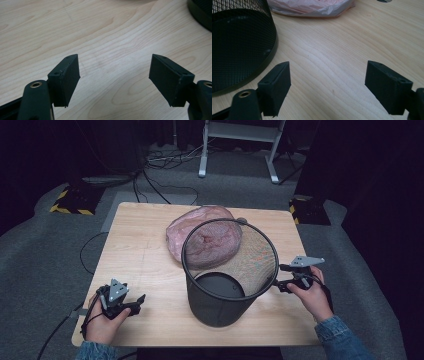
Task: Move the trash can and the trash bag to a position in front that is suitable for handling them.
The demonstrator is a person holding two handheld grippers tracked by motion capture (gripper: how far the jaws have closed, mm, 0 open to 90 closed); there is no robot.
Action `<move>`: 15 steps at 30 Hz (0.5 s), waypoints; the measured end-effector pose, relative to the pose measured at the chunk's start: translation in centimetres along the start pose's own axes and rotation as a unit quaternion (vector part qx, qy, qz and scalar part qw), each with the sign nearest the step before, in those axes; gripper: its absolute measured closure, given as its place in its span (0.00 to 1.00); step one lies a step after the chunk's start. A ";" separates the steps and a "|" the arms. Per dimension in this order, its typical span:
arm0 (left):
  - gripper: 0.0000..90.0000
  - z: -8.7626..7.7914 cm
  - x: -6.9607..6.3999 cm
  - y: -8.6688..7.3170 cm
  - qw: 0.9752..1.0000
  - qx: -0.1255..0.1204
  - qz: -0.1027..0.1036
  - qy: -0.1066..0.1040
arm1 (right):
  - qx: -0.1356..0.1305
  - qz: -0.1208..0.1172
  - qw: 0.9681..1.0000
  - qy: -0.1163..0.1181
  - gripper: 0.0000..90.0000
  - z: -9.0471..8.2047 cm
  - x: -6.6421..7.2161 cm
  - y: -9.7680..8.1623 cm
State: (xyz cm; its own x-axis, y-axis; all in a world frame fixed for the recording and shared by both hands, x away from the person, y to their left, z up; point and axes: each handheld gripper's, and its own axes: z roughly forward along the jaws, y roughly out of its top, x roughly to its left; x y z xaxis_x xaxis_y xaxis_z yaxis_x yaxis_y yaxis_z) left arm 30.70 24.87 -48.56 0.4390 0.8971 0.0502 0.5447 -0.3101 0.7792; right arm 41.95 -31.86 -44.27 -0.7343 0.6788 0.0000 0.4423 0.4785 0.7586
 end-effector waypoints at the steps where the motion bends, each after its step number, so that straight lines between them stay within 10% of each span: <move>1: 0.27 0.0 0.1 -0.2 1.000 0.002 -0.002 0.003 | 0.000 -0.004 1.000 0.001 0.23 0.1 0.0 0.3; 15: 0.25 0.7 0.4 -1.4 1.000 0.021 -0.010 0.008 | -0.018 -0.048 0.999 0.018 0.23 4.1 -0.1 5.4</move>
State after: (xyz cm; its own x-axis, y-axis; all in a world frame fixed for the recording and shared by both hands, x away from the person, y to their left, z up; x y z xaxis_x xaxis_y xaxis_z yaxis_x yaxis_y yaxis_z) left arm 30.62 25.43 -50.09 0.4173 0.9076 0.0456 0.5828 -0.3058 0.7529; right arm 46.59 -27.06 -42.86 -0.7902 0.6108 -0.0511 0.3510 0.5192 0.7793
